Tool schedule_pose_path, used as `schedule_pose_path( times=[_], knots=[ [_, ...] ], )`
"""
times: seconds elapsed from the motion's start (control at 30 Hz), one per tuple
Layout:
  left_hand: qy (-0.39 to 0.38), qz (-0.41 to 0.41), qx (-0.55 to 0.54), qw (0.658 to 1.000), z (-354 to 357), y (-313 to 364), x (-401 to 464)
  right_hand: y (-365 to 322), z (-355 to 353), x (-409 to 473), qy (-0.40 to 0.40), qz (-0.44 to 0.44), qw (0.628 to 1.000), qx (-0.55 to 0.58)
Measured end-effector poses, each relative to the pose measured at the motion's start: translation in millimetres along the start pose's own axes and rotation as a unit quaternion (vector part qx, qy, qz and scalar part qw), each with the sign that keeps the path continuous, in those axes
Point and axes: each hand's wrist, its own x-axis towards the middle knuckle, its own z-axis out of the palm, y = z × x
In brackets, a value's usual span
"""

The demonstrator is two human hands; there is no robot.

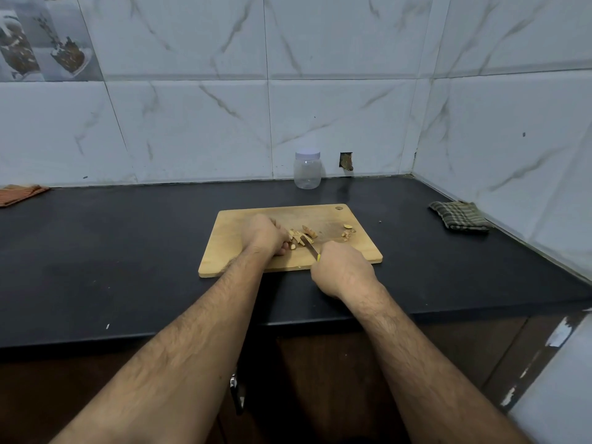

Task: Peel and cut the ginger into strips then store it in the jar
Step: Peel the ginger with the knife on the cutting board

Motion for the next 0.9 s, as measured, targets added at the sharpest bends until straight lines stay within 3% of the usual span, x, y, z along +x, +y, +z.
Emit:
schedule_pose_path(
  times=[0.27, 0.43, 0.53, 0.9],
  knots=[
    [0.018, 0.051, 0.053, 0.997, -4, -11, 0, 2, 2, 0, -0.002, 0.004, 1.000, 0.008],
    [-0.038, 0.104, 0.153, 0.982, -5, -9, -8, 3, 3, 1, 0.005, 0.001, 1.000, 0.010],
    [-0.028, 0.125, 0.201, 0.971, -3, -6, -12, 3, 2, 1, 0.006, -0.002, 1.000, 0.010],
    [-0.096, 0.023, 0.083, 0.992, -13, -10, -8, 6, 3, -1, 0.001, -0.009, 1.000, 0.023]
  ],
)
